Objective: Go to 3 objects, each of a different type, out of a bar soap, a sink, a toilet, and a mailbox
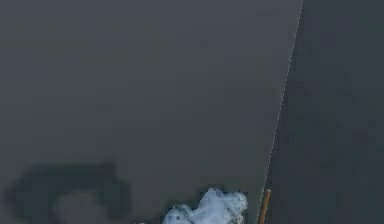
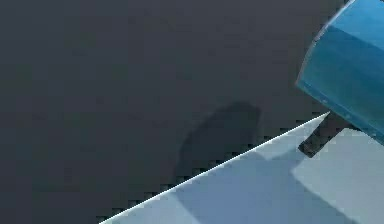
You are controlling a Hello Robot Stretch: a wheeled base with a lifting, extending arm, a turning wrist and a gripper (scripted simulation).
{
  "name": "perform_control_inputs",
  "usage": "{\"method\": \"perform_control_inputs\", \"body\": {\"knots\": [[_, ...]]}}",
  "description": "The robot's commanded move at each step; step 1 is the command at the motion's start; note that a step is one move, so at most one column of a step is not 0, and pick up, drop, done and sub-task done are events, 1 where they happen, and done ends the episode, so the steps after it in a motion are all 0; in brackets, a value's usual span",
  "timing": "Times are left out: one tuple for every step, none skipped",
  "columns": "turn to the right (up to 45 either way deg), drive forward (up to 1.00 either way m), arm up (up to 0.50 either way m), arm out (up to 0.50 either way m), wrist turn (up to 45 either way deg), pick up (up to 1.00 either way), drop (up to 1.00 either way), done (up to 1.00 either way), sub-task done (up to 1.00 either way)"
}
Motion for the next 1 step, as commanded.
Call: {"method": "perform_control_inputs", "body": {"knots": [[-45.0,0.0,0.0,0.0,0.0,0.0,0.0,0.0,0.0]]}}
